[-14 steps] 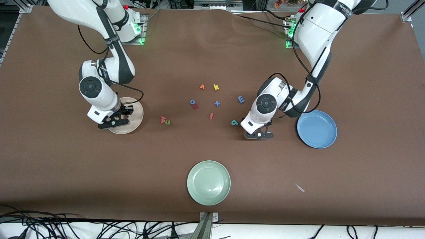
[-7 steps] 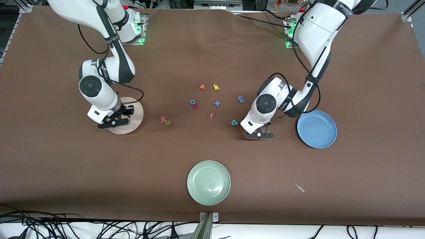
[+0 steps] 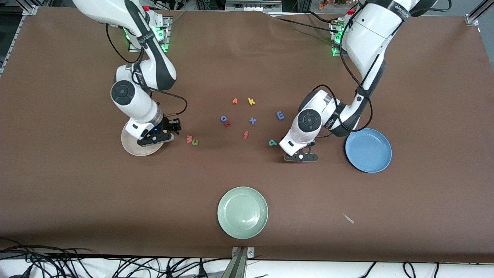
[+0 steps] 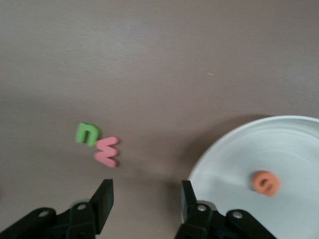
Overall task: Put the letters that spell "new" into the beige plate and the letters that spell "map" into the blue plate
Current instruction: 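Reach the right gripper to the pink letter while the left gripper lifts yellow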
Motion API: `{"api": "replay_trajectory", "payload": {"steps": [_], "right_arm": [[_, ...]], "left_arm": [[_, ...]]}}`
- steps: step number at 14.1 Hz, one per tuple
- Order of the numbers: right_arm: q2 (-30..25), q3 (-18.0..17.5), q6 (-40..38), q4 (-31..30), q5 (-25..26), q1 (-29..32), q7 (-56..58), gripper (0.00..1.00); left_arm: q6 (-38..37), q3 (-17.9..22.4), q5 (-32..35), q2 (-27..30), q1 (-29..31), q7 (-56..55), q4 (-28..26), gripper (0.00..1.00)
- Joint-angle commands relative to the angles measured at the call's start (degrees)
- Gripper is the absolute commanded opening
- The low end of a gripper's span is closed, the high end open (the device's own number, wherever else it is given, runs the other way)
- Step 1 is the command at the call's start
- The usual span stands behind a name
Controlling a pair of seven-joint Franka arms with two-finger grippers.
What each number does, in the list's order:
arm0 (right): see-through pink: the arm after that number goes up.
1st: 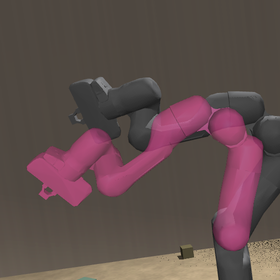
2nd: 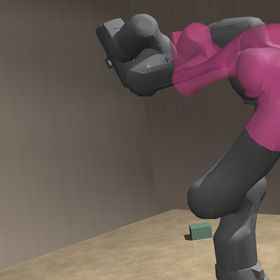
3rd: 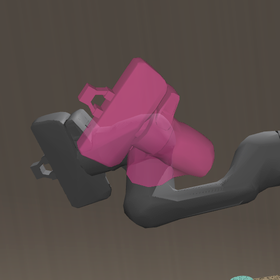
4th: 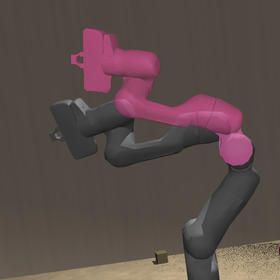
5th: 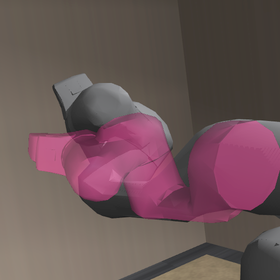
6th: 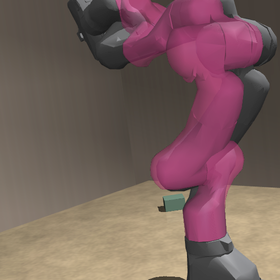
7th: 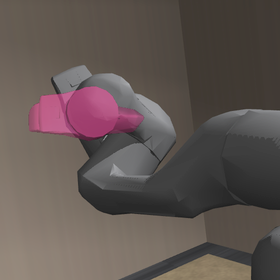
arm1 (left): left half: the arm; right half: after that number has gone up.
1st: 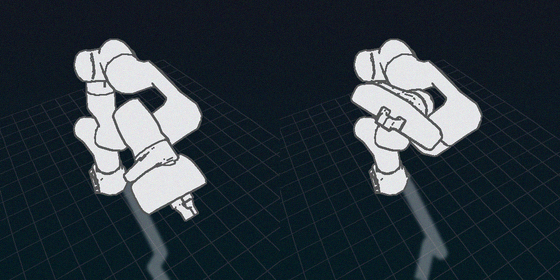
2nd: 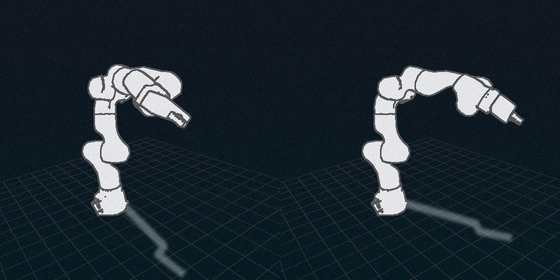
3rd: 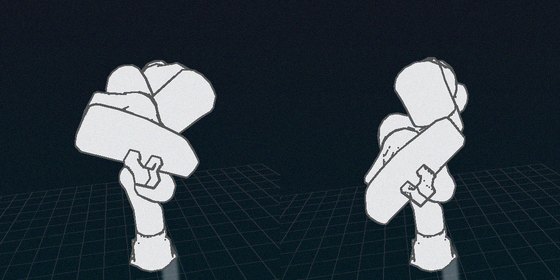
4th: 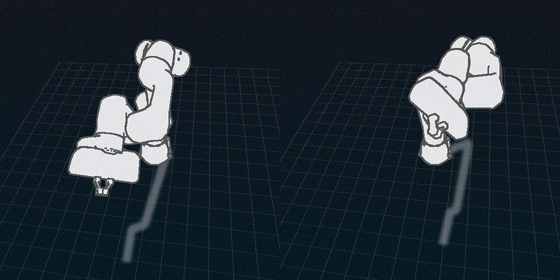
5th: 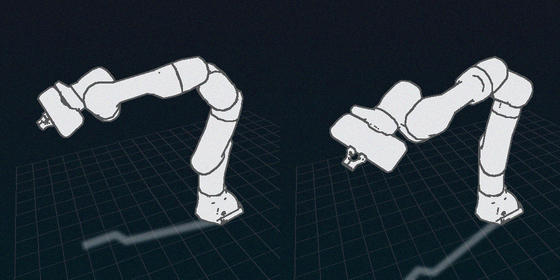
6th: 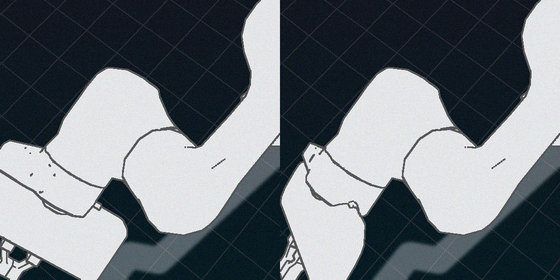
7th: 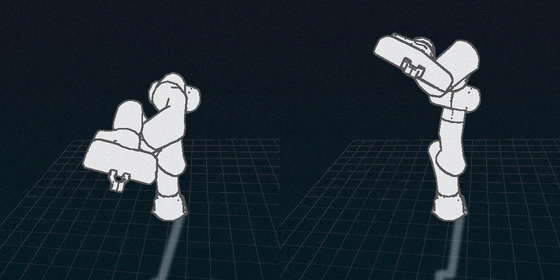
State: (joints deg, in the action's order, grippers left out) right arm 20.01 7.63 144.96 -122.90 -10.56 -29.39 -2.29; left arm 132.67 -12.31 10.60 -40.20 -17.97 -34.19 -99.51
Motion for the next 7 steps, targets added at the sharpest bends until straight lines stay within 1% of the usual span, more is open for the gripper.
{"api": "replay_trajectory", "payload": {"steps": [1,3,5,7], "right_arm": [[1.8,-1.1,4.3,-0.3,-1.2,-1.6,-2.0,0.64],[3.5,-1.1,7.2,-0.4,-1.2,-4.0,-2.0,0.64],[4.3,-1.1,8.1,-0.6,-1.1,-4.3,-2.0,0.64],[5.3,-1.1,8.9,-0.7,-1.0,-5.0,-1.9,0.64]], "left_arm": [[-2.4,0.5,1.7,0.3,0.6,2.9,0.9,0.28],[-7.5,0.2,1.2,0.6,2.4,6.0,3.4,0.27],[-13.9,0.2,0.8,0.9,3.4,10.5,6.5,0.27],[-17.5,0.0,0.0,1.4,5.3,15.2,8.4,0.27]]}}
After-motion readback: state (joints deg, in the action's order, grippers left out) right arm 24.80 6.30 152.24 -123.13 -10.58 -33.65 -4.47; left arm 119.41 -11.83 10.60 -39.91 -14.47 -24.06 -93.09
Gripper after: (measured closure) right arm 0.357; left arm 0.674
